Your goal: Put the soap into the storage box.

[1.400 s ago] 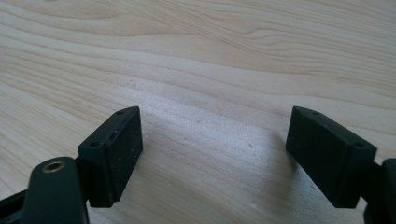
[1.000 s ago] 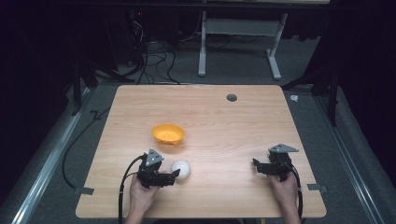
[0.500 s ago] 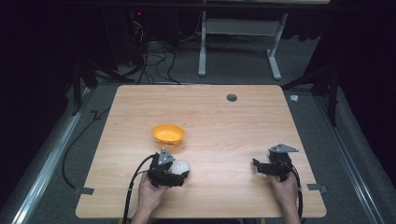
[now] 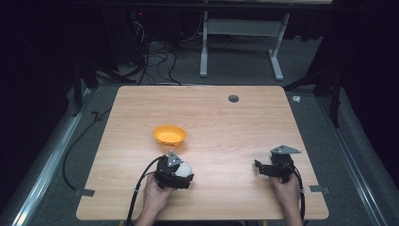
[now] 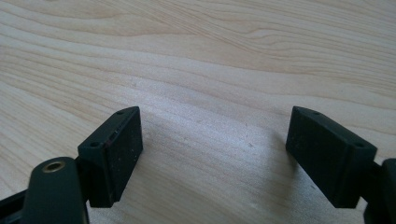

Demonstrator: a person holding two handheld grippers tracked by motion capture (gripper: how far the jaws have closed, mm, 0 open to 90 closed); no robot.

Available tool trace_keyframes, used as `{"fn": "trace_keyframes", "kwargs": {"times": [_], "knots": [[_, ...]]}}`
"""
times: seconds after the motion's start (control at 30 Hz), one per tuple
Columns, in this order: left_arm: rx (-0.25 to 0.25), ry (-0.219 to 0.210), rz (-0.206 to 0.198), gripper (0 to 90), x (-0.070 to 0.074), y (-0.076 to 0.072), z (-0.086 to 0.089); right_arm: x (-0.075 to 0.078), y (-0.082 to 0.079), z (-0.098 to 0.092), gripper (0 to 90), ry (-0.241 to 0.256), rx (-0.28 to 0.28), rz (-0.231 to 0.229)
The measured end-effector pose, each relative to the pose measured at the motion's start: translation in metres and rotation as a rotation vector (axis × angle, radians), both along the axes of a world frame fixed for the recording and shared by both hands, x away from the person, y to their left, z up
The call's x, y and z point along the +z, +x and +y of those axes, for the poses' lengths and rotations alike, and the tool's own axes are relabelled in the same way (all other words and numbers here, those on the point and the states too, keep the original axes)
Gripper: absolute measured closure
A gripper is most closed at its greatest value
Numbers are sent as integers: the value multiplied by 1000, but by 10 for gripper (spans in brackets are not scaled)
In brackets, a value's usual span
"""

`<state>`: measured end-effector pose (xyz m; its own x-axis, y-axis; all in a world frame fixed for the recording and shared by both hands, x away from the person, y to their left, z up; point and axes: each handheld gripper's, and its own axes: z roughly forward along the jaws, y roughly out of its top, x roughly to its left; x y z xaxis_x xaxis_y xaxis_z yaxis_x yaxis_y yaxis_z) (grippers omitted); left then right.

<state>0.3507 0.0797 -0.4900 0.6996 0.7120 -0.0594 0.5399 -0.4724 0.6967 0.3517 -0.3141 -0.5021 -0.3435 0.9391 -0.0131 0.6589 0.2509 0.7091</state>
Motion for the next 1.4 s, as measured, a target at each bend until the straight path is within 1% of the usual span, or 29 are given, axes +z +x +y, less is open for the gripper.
{"fn": "trace_keyframes", "kwargs": {"times": [0.2, 0.27, 0.33, 0.47, 0.53, 0.6, 0.67, 1.13, 1.27, 1.37, 1.4], "knots": [[5, 12, 9, 149, -4, 2, -3, 0, 0, 0, 196, 0, 0, 0], [11, 22, 21, 151, -7, 3, -4, 0, 0, 0, 196, 0, 0, 0], [15, 25, 19, 158, -9, 4, -5, 0, 0, 0, 196, 0, 0, 0], [26, 27, 3, 172, -9, 3, -5, 0, 0, 0, 196, 0, 0, 0], [35, 39, -18, 206, -10, 2, -6, 0, 0, 0, 196, 0, 0, 0], [33, 35, -24, 233, -10, 1, -6, 0, 0, 0, 196, 0, 0, 0], [31, 35, -25, 238, -10, 1, -6, 0, 0, 0, 196, 0, 0, 0], [37, 38, -26, 243, -9, 1, -5, 0, 0, 0, 196, 1, 1, 0], [40, 27, -28, 244, -6, 2, -2, 0, 0, 0, 196, 1, 1, 0], [37, 13, -34, 244, 1, 2, 0, 0, 0, 0, 196, 1, 1, 0], [37, 13, -34, 244, 1, 2, 0, 0, 0, 0, 196, 1, 1, 0]]}}
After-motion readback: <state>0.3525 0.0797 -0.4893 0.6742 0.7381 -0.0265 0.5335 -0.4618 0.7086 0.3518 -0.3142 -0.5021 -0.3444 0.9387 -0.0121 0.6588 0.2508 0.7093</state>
